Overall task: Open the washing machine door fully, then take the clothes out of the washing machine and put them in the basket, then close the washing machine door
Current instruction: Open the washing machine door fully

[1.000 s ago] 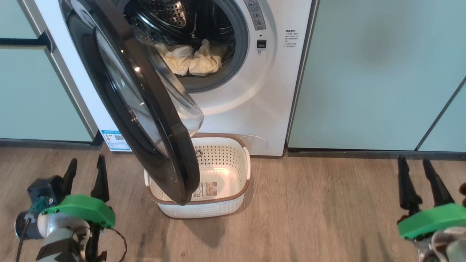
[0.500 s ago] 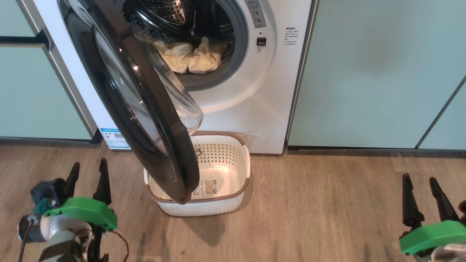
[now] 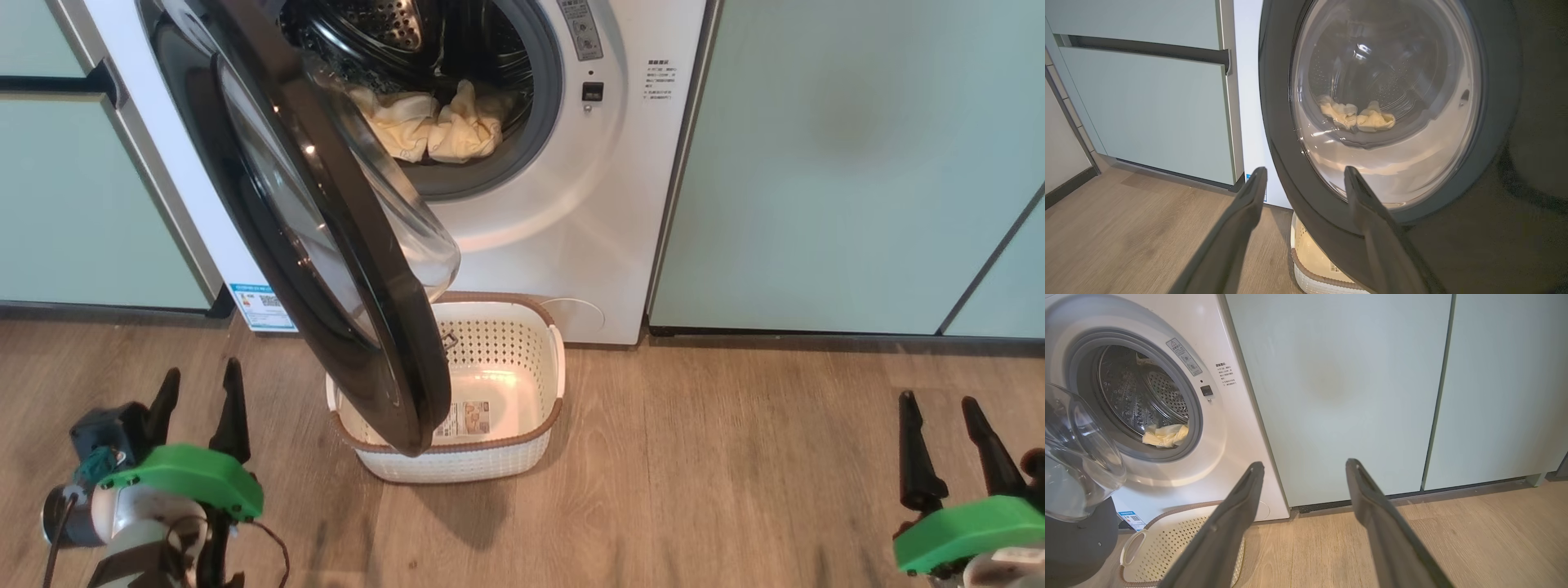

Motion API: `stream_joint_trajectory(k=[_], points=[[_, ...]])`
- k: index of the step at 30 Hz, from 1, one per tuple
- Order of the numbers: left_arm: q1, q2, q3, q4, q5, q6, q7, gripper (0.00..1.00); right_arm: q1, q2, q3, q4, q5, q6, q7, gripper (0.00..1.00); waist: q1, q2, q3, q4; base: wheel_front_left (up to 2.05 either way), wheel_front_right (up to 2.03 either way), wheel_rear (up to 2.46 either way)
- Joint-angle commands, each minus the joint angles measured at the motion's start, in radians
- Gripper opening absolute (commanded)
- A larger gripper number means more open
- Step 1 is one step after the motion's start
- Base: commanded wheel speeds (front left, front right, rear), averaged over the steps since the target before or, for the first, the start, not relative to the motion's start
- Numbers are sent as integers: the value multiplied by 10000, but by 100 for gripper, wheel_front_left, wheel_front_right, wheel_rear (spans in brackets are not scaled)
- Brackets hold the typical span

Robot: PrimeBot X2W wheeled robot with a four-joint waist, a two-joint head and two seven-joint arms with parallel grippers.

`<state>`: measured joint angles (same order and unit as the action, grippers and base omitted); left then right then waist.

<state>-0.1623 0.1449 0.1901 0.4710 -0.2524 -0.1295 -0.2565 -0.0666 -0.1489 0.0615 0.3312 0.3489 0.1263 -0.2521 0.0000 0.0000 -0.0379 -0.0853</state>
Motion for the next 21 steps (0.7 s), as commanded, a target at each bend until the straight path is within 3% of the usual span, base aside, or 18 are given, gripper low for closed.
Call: stream_joint_trajectory(k=[1,12,15,16,21], points=[[-367,308,273,-239,13,-11,-53,100,-232,-20,107,-292,-167,44,-97,100,0,0,-12,12,0,0,0],[-377,426,9,-159,-88,-11,-53,100,-179,83,-29,-190,-491,44,-97,100,0,0,-23,35,0,0,0],[-394,454,-37,-112,-80,-11,-53,8,-162,86,-27,-168,-543,44,-97,100,0,0,-31,41,0,0,0],[-439,444,-30,-126,-119,-11,-53,0,-156,88,-37,-163,-557,44,-97,100,0,0,-34,45,0,0,0],[-844,491,183,-394,-906,-11,-53,0,-106,121,-84,-109,-612,44,-97,100,0,0,-53,82,0,0,0]])
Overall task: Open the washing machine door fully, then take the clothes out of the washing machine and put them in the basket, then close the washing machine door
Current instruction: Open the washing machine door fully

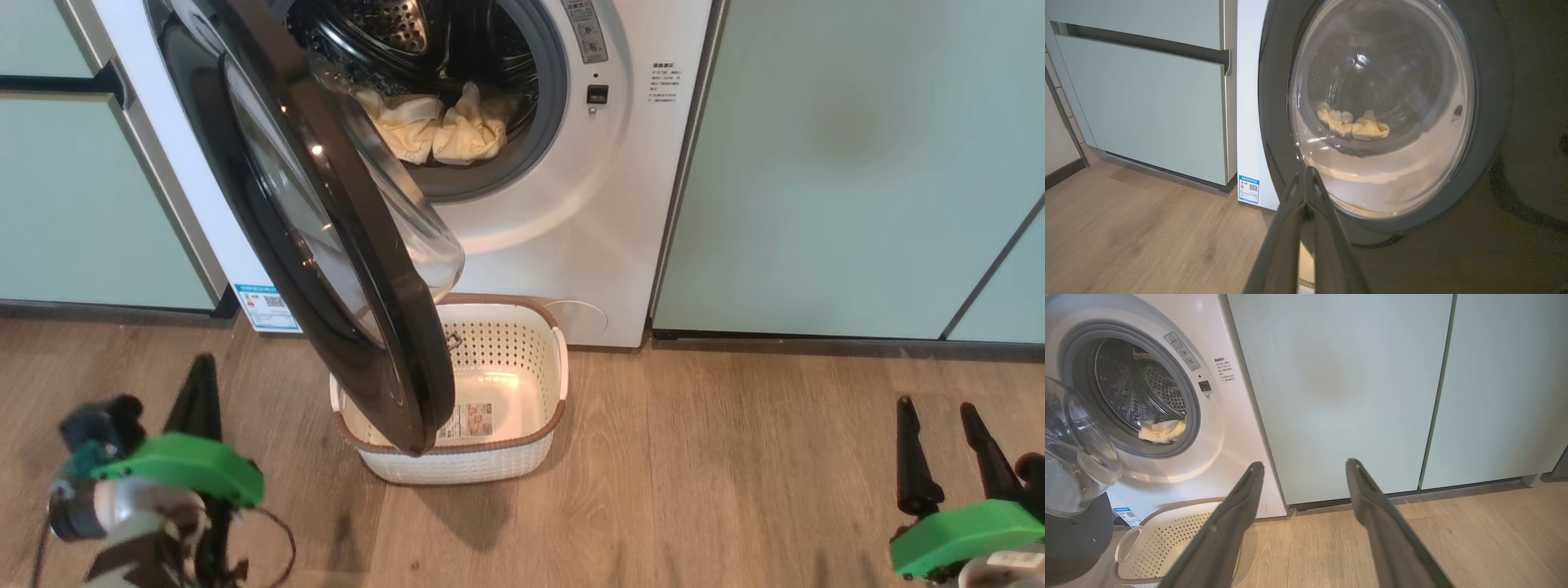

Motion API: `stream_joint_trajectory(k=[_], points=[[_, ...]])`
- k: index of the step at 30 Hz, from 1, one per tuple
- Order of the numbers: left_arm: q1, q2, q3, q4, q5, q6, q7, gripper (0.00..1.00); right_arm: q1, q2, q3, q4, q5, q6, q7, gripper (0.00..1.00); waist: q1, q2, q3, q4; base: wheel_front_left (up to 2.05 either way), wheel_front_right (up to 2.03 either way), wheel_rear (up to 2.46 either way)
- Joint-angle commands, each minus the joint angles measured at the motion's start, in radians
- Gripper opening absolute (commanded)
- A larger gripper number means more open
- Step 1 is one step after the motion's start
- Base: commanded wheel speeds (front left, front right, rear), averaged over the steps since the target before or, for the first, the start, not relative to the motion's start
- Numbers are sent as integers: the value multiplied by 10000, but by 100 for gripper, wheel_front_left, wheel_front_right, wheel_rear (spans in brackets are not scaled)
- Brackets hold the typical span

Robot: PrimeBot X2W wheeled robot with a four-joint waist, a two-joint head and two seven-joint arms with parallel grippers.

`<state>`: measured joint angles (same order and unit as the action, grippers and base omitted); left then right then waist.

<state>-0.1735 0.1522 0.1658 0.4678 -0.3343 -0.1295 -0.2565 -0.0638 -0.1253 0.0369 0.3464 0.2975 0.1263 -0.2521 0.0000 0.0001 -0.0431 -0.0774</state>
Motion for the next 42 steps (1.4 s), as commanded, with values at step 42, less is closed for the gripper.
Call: stream_joint_trajectory(k=[42], points=[[-4248,-964,-6140,-7007,-971,1453,4887,0,-191,-133,146,-199,6,44,-97,100,0,-1,255,138,0,0,0]])
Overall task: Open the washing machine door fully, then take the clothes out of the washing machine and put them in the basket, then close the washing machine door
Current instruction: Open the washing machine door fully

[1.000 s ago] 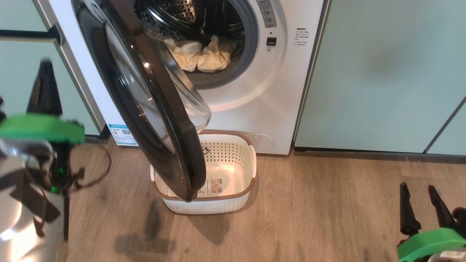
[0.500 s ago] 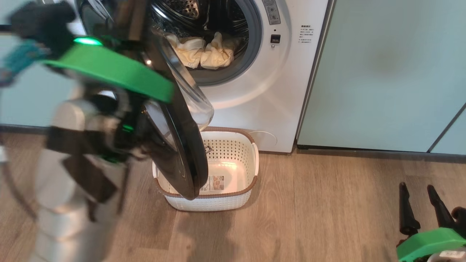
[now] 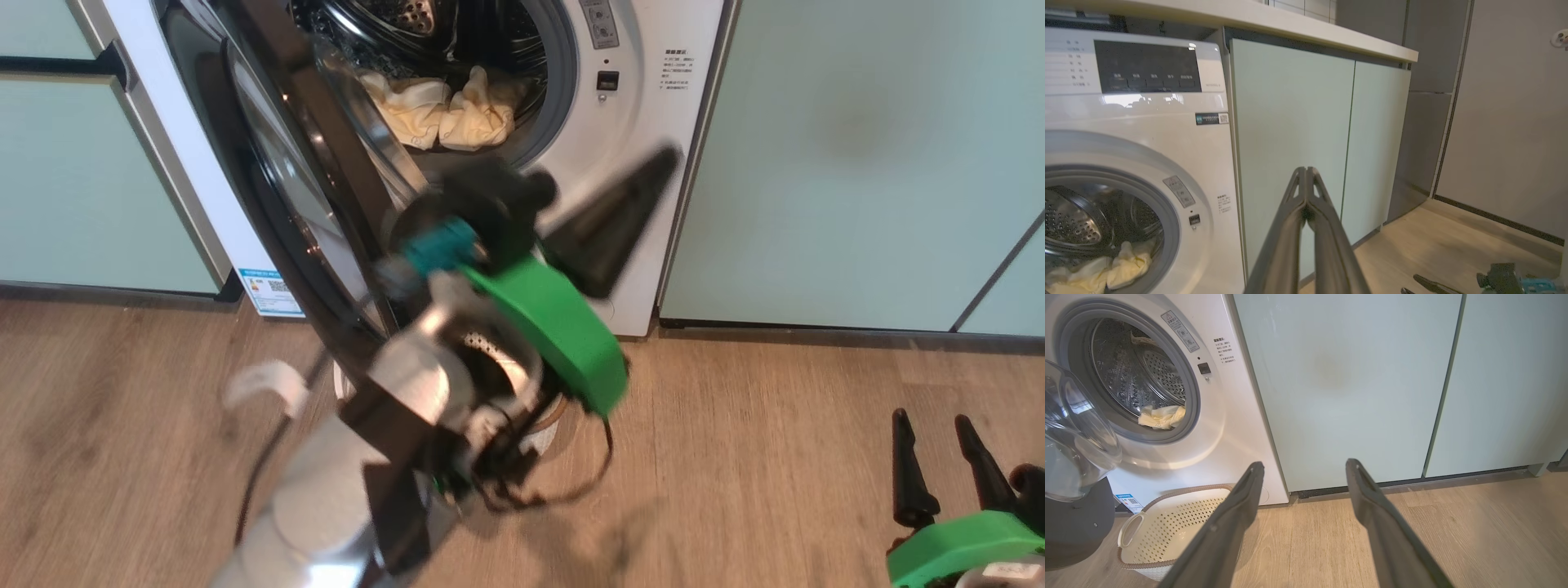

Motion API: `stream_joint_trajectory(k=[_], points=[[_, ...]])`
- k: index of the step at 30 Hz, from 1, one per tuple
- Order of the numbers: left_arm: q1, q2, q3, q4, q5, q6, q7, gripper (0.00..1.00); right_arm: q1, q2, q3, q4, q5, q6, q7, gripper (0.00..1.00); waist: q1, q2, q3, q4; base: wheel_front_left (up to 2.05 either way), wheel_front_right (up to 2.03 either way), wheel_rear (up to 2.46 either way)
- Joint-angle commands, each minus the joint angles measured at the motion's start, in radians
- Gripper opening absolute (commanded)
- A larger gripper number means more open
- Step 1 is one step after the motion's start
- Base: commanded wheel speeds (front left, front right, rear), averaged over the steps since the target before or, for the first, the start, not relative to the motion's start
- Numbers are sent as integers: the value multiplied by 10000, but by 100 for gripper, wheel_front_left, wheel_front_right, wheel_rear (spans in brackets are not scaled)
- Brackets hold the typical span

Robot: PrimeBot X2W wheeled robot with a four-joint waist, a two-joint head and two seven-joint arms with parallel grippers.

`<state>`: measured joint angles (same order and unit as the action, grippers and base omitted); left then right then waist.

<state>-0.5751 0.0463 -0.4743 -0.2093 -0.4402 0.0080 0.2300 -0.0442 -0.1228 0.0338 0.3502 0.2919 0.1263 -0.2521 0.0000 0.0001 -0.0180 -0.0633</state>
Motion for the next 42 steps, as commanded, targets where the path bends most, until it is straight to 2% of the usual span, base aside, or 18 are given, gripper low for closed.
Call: stream_joint_trajectory(k=[1,10,25,35,42], points=[[-144,85,58,-166,86,117,1,0,-383,-156,167,-236,61,44,-97,100,0,-1,10,-6,0,0,0],[731,52,-1452,718,188,351,-467,0,-379,-121,168,-239,55,44,-97,100,0,-1,38,-3,0,0,0],[1579,42,-3092,2714,656,591,-1659,0,-415,-164,220,-227,31,44,-97,100,0,-1,82,-21,0,0,0],[1761,41,-3073,4198,443,1297,-3044,0,-406,-183,197,-235,34,44,-97,100,0,-1,139,-91,0,0,0],[1449,40,-2704,5284,-54,1616,-4017,0,-435,-203,188,-246,24,44,-97,100,0,-1,239,-23,0,0,0]])
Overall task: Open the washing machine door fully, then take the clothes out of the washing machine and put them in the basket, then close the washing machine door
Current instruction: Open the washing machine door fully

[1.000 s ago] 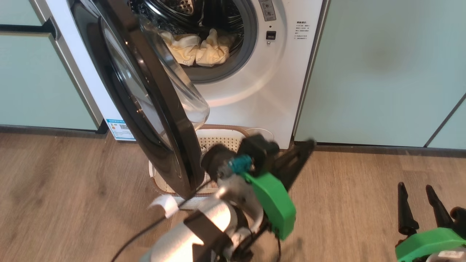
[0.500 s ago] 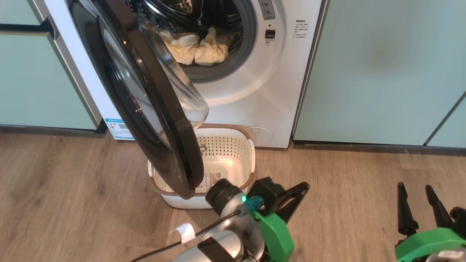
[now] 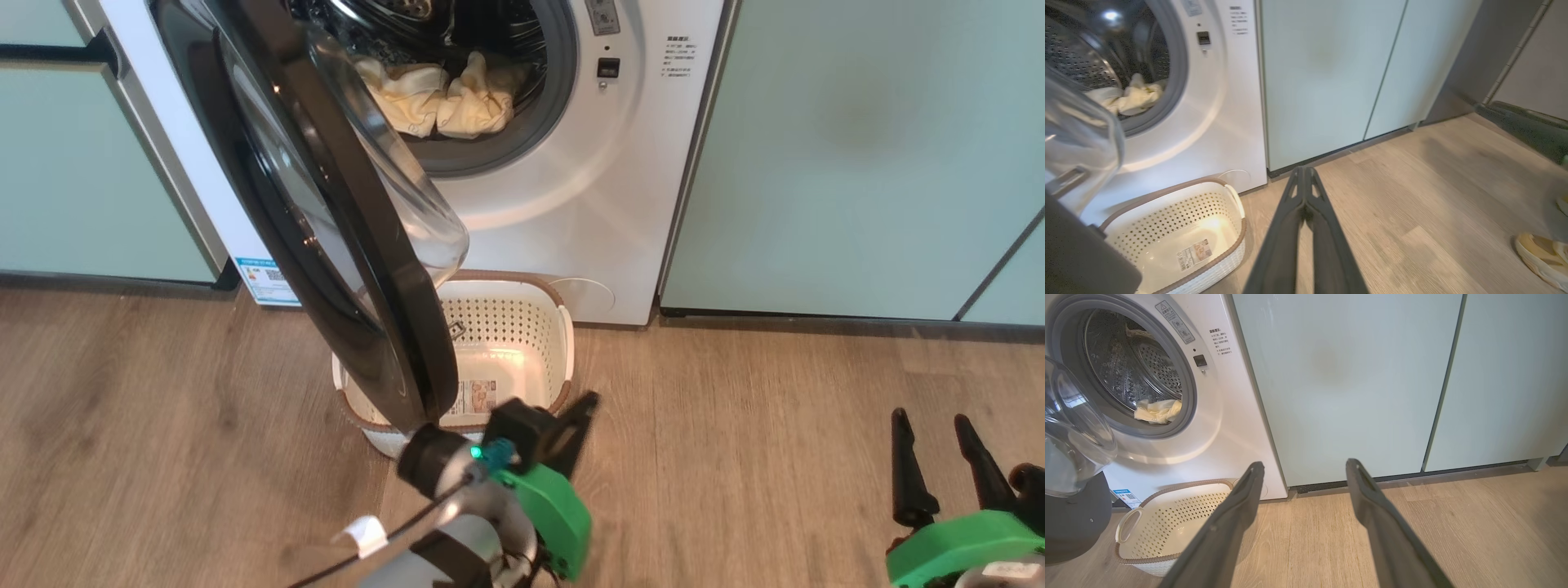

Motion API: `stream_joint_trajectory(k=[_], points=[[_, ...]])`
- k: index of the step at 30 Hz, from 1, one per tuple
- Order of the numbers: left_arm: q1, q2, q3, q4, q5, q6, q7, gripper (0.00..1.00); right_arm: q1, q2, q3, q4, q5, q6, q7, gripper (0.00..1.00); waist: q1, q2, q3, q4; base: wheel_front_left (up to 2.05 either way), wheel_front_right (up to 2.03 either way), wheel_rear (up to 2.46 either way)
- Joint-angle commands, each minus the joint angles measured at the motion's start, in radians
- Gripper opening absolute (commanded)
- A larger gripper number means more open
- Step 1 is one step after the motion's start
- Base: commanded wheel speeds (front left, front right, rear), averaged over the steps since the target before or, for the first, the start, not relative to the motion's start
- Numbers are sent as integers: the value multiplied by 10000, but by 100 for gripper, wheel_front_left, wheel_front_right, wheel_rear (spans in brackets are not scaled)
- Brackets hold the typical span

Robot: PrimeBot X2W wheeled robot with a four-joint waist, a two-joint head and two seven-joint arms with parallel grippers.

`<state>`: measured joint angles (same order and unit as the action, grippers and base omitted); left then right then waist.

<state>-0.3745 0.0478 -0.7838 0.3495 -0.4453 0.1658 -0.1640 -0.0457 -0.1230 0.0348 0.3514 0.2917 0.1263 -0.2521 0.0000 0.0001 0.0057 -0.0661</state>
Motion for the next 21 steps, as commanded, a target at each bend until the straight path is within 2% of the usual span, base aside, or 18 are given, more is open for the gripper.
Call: stream_joint_trajectory(k=[1,10,21], points=[[-621,25,473,-164,-83,84,-186,0,-425,-205,179,-260,25,44,-97,100,0,-1,18,19,0,0,0],[-1155,24,1419,1056,-542,394,-815,0,-438,-257,185,-265,18,44,-97,100,0,-1,143,157,0,0,0],[-1354,24,2230,1249,-712,480,-968,0,-518,-248,186,-280,-21,44,-97,100,0,-1,340,450,0,0,0]])
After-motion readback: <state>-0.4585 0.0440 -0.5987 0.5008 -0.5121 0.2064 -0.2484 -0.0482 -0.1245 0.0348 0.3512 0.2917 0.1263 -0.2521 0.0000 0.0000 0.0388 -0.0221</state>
